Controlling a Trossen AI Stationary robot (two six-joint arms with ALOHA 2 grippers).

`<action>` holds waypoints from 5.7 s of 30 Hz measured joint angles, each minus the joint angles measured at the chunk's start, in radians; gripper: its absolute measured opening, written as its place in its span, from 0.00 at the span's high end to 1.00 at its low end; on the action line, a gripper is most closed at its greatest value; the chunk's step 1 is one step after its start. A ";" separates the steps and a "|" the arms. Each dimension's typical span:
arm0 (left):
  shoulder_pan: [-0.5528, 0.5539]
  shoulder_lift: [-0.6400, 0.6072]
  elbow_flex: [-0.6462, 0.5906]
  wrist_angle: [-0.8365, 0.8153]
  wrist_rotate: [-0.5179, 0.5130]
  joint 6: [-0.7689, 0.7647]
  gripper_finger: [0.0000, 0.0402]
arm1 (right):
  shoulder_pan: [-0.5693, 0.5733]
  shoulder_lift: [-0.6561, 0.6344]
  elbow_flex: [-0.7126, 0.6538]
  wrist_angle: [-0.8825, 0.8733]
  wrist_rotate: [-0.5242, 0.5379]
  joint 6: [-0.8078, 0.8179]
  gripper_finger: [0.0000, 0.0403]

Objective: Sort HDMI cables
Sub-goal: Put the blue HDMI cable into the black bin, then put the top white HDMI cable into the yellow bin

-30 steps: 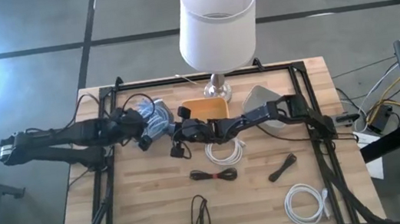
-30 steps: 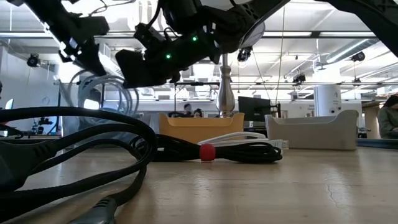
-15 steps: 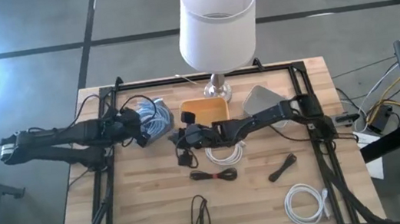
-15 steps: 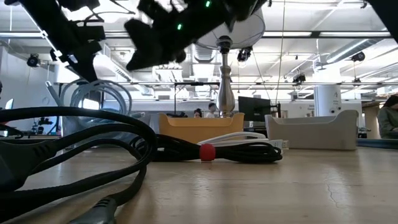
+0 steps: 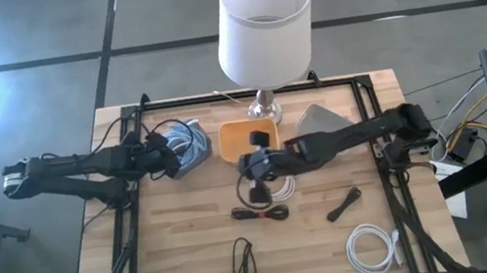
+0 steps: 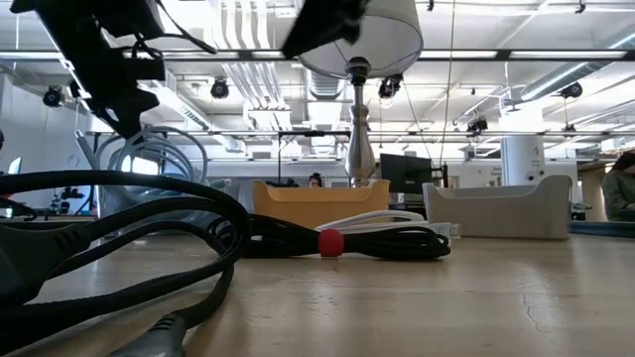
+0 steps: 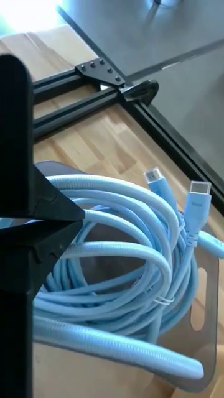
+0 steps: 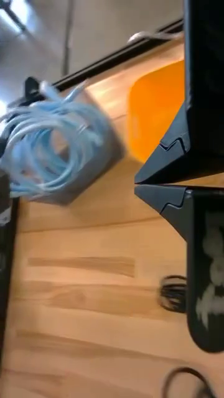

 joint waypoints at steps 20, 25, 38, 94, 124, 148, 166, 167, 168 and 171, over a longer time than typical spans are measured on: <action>-0.048 -0.095 0.107 0.163 0.329 0.164 0.99 | 0.032 -0.211 -0.132 -0.208 0.009 0.122 0.98; -0.047 -0.054 0.030 0.170 0.362 0.154 0.99 | 0.032 -0.203 -0.153 -0.208 0.009 0.121 0.98; -0.020 -0.053 0.019 0.033 0.027 0.080 0.99 | 0.032 -0.204 -0.182 -0.153 0.009 0.118 0.98; 0.059 -0.032 -0.067 0.840 0.705 0.407 0.97 | 0.032 -0.442 -0.675 0.186 -0.002 0.234 0.98; 0.060 0.036 -0.104 0.858 0.678 0.472 0.96 | 0.031 -0.168 -0.409 0.096 0.001 -0.040 0.98; 0.059 0.043 -0.111 0.867 0.679 0.442 0.77 | 0.032 -0.021 -0.185 -0.216 -0.003 -0.034 0.98; 0.026 0.148 -0.110 1.112 0.813 0.489 0.77 | 0.034 -0.453 -0.739 0.121 -0.130 0.108 0.98; 0.020 0.173 -0.109 1.147 0.818 0.502 0.77 | 0.034 -0.474 -0.764 0.143 -0.143 0.113 0.98; 0.014 0.201 -0.109 1.179 0.820 0.513 0.77 | 0.034 -0.492 -0.790 0.170 -0.165 0.117 0.98; -0.005 0.296 -0.109 1.274 0.827 0.525 0.77 | 0.035 -0.535 -0.864 0.251 -0.229 0.135 0.98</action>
